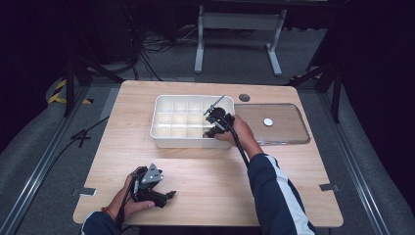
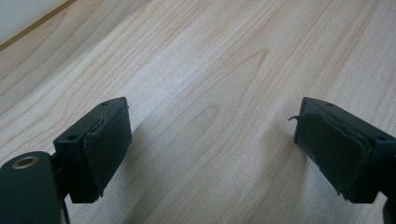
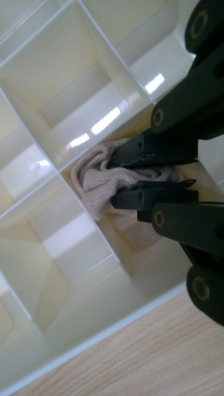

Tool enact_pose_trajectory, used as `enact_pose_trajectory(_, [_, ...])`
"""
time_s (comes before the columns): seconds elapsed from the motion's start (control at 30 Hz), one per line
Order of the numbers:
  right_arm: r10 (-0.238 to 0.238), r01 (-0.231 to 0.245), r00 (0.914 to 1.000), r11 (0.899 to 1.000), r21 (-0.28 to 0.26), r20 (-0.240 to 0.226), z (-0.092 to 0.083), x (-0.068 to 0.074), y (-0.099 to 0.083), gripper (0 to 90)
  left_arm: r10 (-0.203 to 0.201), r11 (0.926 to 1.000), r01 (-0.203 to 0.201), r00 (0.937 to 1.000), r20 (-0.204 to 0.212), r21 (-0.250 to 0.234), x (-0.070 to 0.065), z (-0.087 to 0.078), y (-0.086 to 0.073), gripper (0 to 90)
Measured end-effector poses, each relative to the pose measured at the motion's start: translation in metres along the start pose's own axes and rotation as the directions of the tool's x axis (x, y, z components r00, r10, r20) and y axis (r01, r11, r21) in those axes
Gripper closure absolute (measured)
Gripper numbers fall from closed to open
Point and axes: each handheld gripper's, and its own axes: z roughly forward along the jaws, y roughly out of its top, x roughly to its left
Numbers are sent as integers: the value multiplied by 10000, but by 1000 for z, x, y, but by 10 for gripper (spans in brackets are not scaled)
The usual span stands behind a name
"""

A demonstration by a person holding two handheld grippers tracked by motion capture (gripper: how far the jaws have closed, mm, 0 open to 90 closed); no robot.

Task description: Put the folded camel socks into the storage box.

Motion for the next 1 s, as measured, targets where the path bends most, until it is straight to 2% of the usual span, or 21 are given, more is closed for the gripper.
enact_pose_trajectory(0.13, [-140,136,9998,9995,290,112,1,2,3,803,-5,10000,5,10000,18,-22,0,0,0,109])
enact_pose_trajectory(0.4, [-332,315,9988,9985,458,367,4,5,4,804,93,10000,-93,10000,1,21,1,0,0,109])
enact_pose_trajectory(0.67, [-19,19,10000,10000,-25,97,4,2,-4,803,83,10000,-83,10000,-21,32,0,0,0,108])
enact_pose_trajectory(0.87, [-125,125,9998,9999,-21,179,4,3,-4,801,66,10000,-66,10000,-27,32,0,0,0,107])
enact_pose_trajectory(1.0, [19,-19,10000,9999,-159,29,4,1,-6,799,57,10000,-56,10000,-43,33,0,0,0,107])
